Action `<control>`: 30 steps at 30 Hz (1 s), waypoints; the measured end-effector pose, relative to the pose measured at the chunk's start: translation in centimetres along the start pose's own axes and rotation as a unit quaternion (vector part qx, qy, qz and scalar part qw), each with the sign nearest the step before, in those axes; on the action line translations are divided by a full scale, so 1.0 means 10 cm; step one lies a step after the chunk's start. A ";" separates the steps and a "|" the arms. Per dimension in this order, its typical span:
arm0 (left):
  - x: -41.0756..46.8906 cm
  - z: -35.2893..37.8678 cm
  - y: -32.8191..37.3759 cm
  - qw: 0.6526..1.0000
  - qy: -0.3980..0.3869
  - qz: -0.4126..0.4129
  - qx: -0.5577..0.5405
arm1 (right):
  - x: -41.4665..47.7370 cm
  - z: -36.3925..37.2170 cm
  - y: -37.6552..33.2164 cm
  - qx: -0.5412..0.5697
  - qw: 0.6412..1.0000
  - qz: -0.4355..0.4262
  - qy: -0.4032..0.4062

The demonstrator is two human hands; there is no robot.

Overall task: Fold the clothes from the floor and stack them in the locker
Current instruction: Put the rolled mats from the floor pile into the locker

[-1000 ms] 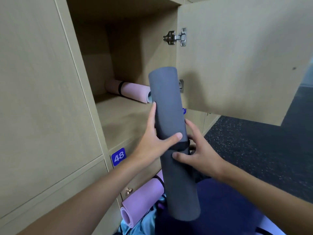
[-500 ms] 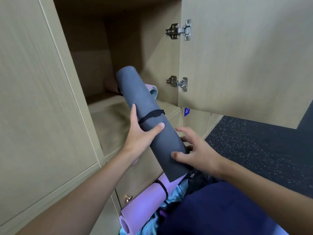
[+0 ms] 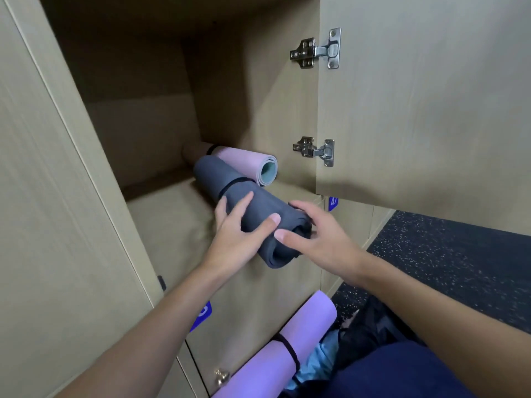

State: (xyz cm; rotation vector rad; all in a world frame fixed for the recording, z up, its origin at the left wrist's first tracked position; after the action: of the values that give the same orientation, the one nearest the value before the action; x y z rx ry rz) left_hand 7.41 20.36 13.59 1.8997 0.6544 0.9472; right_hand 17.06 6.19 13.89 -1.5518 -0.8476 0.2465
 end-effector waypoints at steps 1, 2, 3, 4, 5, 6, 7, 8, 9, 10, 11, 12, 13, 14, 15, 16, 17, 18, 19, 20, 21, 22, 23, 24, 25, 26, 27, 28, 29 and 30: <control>0.03 0.00 -0.02 1.000 -0.010 0.001 -0.002 | 0.08 0.02 0.01 -0.008 1.000 -0.002 -0.015; 0.06 -0.01 -0.04 1.000 -0.012 0.000 -0.011 | 0.15 0.04 0.02 -0.013 0.999 -0.003 -0.037; 0.09 -0.02 -0.06 1.000 -0.012 0.000 -0.019 | 0.20 0.05 0.03 -0.018 0.998 -0.004 -0.058; 0.11 -0.03 -0.08 1.000 -0.011 0.002 -0.020 | 0.24 0.05 0.04 -0.023 0.997 -0.007 -0.072; 0.14 -0.02 -0.10 1.000 -0.014 0.006 -0.014 | 0.29 0.05 0.07 -0.030 0.996 -0.012 -0.079; 0.16 -0.01 -0.11 1.000 -0.018 0.011 -0.006 | 0.34 0.06 0.10 -0.039 0.996 -0.017 -0.084; 0.17 0.00 -0.13 1.000 -0.020 0.014 0.000 | 0.38 0.06 0.11 -0.042 0.995 -0.025 -0.090; 0.19 0.01 -0.15 1.000 -0.019 0.017 0.003 | 0.43 0.06 0.14 -0.047 0.994 -0.031 -0.096; 0.21 0.01 -0.17 1.000 -0.009 0.020 0.005 | 0.48 0.07 0.17 -0.047 0.993 -0.032 -0.101; 0.24 0.02 -0.19 1.000 0.006 0.023 0.007 | 0.54 0.07 0.22 -0.051 0.992 -0.024 -0.111; 0.27 0.02 -0.21 0.999 0.023 0.030 0.009 | 0.58 0.06 0.23 -0.054 0.991 -0.017 -0.122; 0.30 0.03 -0.21 0.998 0.039 0.041 0.014 | 0.64 0.05 0.25 -0.068 0.988 -0.016 -0.139; 0.33 0.04 -0.21 0.997 0.054 0.053 0.021 | 0.70 0.03 0.28 -0.094 0.983 -0.010 -0.159; 0.37 0.05 -0.22 0.995 0.064 0.066 0.025 | 0.76 0.02 0.34 -0.139 0.975 0.000 -0.174; 0.41 0.07 -0.24 0.994 0.071 0.074 0.025 | 0.85 0.01 0.42 -0.196 0.964 0.003 -0.178; 0.45 0.08 -0.24 0.994 0.076 0.076 0.023 | 0.95 0.01 0.49 -0.247 0.953 0.002 -0.175; 0.49 0.09 -0.24 0.994 0.077 0.075 0.023 | 1.04 0.02 0.54 -0.287 0.942 -0.003 -0.174; 0.54 0.11 -0.24 0.994 0.076 0.075 0.025 | 1.13 0.02 0.61 -0.321 0.931 -0.012 -0.172; 0.59 0.13 -0.25 0.994 0.074 0.077 0.032 | 1.22 0.03 0.65 -0.351 0.920 -0.021 -0.172; 0.64 0.15 -0.25 0.993 0.073 0.081 0.041 | 1.30 0.05 0.70 -0.376 0.910 -0.028 -0.175; 0.67 0.17 -0.26 0.992 0.072 0.088 0.049 | 1.36 0.05 0.71 -0.394 0.901 -0.030 -0.179; 0.70 0.20 -0.27 0.992 0.073 0.092 0.052 | 1.41 0.06 0.75 -0.408 0.894 -0.036 -0.183; 0.72 0.22 -0.28 0.991 0.078 0.092 0.052 | 1.44 0.06 0.77 -0.416 0.889 -0.048 -0.184; 0.74 0.22 -0.29 0.991 0.087 0.089 0.050 | 1.45 0.06 0.79 -0.419 0.887 -0.062 -0.183; 0.78 0.21 -0.30 0.990 0.100 0.084 0.050 | 1.46 0.06 0.81 -0.419 0.886 -0.068 -0.185; 0.83 0.19 -0.32 0.989 0.116 0.075 0.047 | 1.46 0.06 0.81 -0.416 0.888 -0.070 -0.186; 0.90 0.16 -0.36 0.989 0.130 0.058 0.038 | 1.45 0.06 0.80 -0.412 0.889 -0.066 -0.188; 0.96 0.13 -0.40 0.989 0.142 0.037 0.024 | 1.44 0.06 0.79 -0.409 0.891 -0.064 -0.189; 1.03 0.10 -0.43 0.988 0.150 0.020 0.015 | 1.43 0.05 0.79 -0.404 0.893 -0.064 -0.189; 1.09 0.09 -0.46 0.988 0.151 0.009 0.012 | 1.44 0.04 0.79 -0.402 0.893 -0.065 -0.191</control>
State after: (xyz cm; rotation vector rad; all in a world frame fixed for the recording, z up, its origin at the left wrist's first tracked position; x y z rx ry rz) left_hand 14.05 30.20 13.07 1.7999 0.8294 1.2577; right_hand 29.81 16.06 11.09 -2.2409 -1.4812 0.0996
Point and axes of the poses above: each hand's wrist, its own x-axis towards the middle knuckle, its own z-axis out of the palm, y = z × x, the point moved 4 cm from there along x, towards the middle knuckle, and after that the axes turned 10 degrees about y, right-handed, at the moved point
